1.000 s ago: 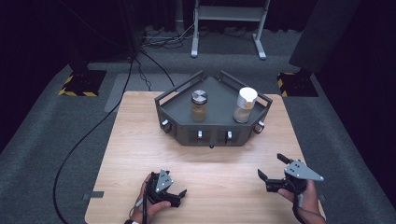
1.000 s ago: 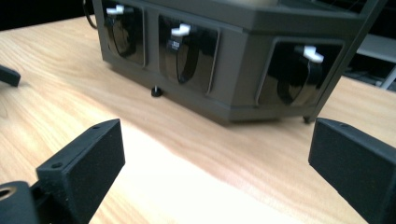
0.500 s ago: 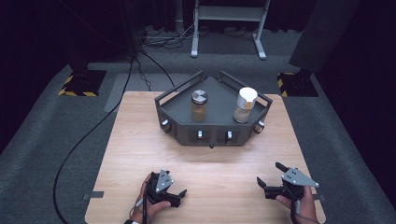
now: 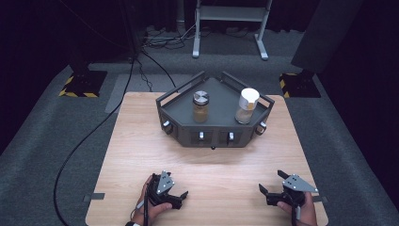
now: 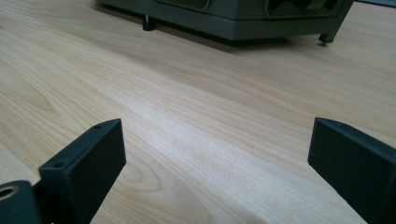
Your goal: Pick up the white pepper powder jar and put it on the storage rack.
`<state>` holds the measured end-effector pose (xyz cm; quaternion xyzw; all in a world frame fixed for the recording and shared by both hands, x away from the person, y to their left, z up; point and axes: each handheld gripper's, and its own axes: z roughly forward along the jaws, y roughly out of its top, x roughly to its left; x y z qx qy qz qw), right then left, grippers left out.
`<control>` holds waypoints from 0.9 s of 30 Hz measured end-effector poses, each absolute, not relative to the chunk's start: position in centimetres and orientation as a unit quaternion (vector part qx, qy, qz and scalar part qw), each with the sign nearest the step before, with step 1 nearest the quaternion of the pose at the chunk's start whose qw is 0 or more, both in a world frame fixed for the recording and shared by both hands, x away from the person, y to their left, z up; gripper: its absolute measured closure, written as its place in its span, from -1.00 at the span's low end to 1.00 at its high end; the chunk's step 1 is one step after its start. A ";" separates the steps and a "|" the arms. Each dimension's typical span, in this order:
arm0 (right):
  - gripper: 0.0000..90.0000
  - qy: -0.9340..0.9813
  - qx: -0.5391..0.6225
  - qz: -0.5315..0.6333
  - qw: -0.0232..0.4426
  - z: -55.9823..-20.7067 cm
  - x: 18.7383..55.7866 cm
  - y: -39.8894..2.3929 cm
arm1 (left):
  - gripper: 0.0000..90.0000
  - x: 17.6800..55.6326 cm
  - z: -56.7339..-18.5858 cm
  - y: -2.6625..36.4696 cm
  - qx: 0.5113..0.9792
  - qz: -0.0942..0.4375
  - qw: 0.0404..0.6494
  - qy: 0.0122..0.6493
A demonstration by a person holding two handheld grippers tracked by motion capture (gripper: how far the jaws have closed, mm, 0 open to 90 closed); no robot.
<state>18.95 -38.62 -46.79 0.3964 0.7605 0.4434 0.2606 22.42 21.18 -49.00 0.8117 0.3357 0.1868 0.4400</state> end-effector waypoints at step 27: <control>-0.91 0.773 0.410 0.410 0.256 -48.6 18.9 -38.4 | -0.96 22.4 -49.0 21.2 0.812 0.187 0.440 0.336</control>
